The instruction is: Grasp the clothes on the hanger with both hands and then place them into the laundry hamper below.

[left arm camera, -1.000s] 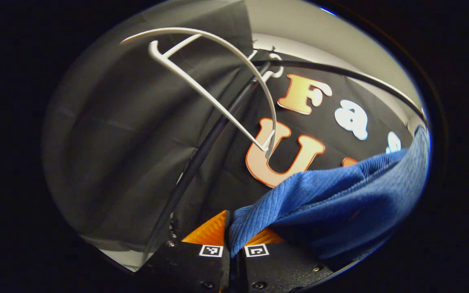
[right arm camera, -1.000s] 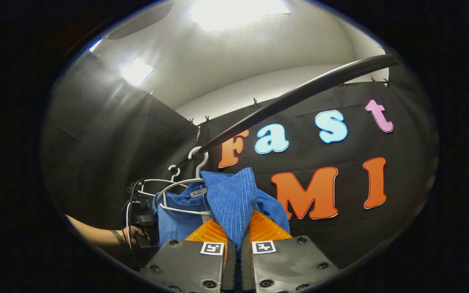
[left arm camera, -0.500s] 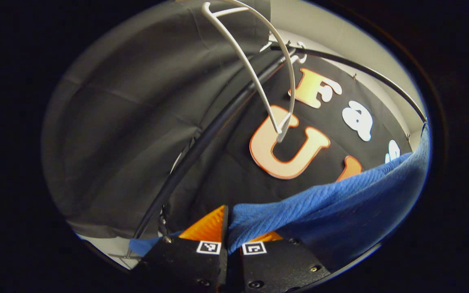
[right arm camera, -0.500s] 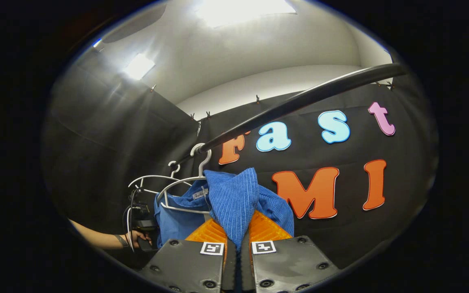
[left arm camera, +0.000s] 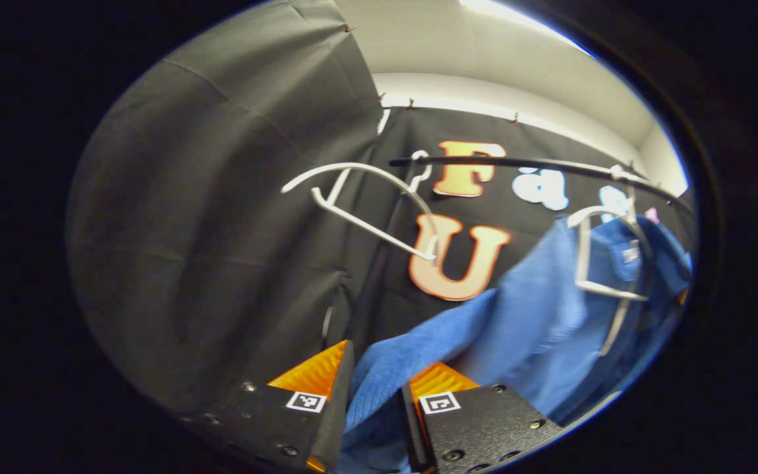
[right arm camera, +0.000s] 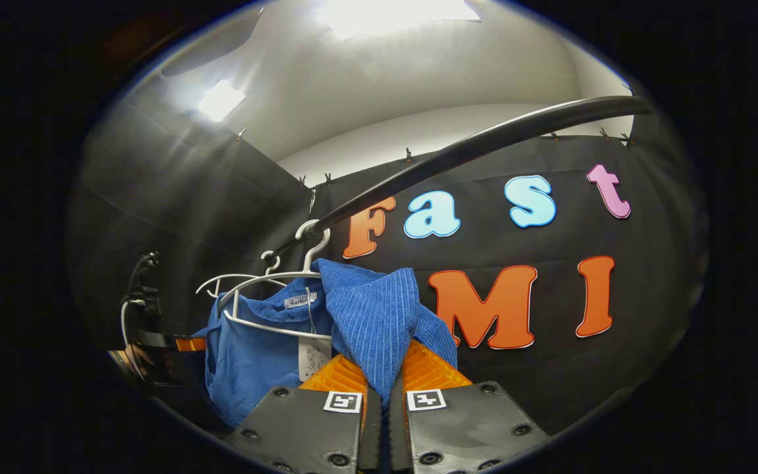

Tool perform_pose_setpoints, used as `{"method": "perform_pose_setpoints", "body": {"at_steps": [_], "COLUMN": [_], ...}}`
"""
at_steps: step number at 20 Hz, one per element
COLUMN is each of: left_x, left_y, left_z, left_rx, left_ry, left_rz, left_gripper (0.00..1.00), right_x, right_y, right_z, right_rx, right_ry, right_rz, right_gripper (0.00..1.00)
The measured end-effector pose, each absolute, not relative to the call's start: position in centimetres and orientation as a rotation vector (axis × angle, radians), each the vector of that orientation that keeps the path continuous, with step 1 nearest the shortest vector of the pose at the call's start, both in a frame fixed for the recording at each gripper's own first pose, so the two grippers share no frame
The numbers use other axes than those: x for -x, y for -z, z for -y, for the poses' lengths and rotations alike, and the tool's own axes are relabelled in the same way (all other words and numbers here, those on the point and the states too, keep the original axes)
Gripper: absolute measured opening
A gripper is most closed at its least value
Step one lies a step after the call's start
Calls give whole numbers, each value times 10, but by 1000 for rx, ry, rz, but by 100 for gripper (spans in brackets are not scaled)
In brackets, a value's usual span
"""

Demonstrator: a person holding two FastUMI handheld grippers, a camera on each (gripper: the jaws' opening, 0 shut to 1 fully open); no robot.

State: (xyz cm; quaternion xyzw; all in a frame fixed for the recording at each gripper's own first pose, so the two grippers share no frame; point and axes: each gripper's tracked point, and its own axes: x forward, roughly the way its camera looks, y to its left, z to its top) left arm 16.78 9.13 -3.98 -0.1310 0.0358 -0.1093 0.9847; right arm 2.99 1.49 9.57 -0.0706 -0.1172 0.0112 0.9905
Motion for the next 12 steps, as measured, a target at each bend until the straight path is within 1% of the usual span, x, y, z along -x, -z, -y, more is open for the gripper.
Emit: {"method": "perform_pose_setpoints", "body": {"at_steps": [1,2,3,4,5,6,7,8,9,10,11,12], "left_x": [-158,-150,-145,-145,-146,-149,-153,-154,-155,-153,-153,-153], "left_y": [27,17,6,-1,-5,-6,-5,-2,0,0,0,1], "left_z": [-87,-85,-80,-75,-68,-61,-49,-37,-26,-17,-11,-4], "left_rx": [288,316,344,371,390,400,409,417,426,432,436,436], "left_ry": [263,297,323,348,368,388,412,436,458,481,500,518], "left_rz": [-49,-22,3,17,19,11,-4,-27,-43,-45,-44,-45], "left_gripper": [44,53,48,57,62,57,63,63,57,63,63,58], "right_x": [-29,-30,-30,-31,-31,-31,-29,-29,-29,-26,-26,-28], "right_y": [-95,-95,-95,-95,-95,-96,-97,-98,-99,-99,-100,-100], "right_z": [-17,-18,-17,-16,-15,-14,-14,-12,-10,-10,-10,-10], "right_rx": [141,137,134,133,135,137,140,144,147,149,150,152], "right_ry": [-28,-32,-35,-35,-36,-36,-35,-32,-28,-25,-22,-21], "right_rz": [236,237,239,239,240,241,243,245,247,250,250,251], "right_gripper": [12,12,12,12,12,12,12,12,12,12,12,12]}}
